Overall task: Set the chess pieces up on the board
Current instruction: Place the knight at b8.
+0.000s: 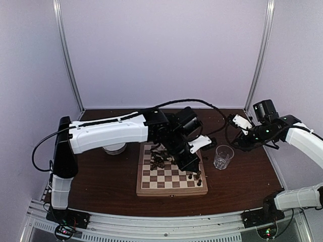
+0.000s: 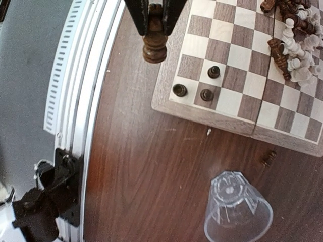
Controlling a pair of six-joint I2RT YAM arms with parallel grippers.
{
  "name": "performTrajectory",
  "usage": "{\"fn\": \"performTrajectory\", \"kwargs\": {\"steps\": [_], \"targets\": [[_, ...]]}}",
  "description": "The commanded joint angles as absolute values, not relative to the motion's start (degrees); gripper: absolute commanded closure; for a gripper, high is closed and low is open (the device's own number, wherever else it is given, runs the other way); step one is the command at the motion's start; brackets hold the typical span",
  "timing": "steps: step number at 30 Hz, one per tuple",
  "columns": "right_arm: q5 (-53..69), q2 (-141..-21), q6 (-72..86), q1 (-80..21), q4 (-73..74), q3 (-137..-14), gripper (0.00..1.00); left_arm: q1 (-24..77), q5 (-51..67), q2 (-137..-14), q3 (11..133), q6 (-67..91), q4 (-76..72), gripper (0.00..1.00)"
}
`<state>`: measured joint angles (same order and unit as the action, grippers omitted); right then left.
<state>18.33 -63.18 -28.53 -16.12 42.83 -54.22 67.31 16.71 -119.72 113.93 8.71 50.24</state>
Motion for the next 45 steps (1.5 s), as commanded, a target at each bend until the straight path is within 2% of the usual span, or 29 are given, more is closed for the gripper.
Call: {"fn": "performTrajectory", "kwargs": {"steps": [1, 13, 45], "targets": [[16.99, -62.75, -27.43, -15.64, 38.67, -52.91, 0.54, 68.46, 12.94, -123.77, 119.16, 4.22, 60.27, 0.96], [18.34, -63.64, -27.77, -15.60, 38.95, -52.48, 0.54, 70.31, 8.80, -134.32, 128.22, 4.04, 66.48, 0.96], [19.05, -63.97, -28.21, -15.64, 39.20, -52.21, 0.53, 70.40, 4.05, -140.09, 131.57, 4.48, 66.53, 0.96]]}}
